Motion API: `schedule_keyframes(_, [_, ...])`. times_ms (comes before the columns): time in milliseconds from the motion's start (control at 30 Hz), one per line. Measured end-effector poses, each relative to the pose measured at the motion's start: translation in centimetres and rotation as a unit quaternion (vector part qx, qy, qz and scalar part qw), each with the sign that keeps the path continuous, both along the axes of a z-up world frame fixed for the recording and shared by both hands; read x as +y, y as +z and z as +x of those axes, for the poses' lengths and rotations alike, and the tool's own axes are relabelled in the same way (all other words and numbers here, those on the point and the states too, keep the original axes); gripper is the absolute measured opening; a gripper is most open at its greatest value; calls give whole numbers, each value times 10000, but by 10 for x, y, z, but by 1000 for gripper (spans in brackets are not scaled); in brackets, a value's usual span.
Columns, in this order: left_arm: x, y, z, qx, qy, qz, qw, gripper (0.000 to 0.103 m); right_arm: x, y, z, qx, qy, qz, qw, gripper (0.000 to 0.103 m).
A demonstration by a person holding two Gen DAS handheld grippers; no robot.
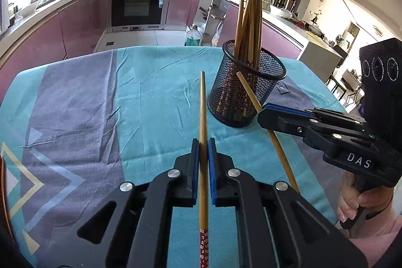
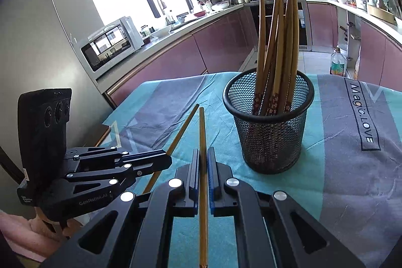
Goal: Organize utensils
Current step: 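Lift the chopstick upright with the left tool, then lower the upright chopstick into the black mesh cup with the left tool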
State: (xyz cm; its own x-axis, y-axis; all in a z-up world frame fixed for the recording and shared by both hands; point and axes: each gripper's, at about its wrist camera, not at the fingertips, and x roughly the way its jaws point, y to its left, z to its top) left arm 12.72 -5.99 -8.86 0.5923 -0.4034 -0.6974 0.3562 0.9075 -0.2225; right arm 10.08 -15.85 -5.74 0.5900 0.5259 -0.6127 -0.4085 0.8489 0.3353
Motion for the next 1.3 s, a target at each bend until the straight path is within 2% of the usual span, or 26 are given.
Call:
schedule_keyframes(700, [7, 52, -23, -477, -197, -497, 9974, 7, -23, 44, -14, -653, -205, 348, 9970, 5])
schedule_keyframes(1300, [6, 81, -27, -858, -221, -623, 9941, 7, -34, 67, -21, -1112, -324, 420, 9924, 5])
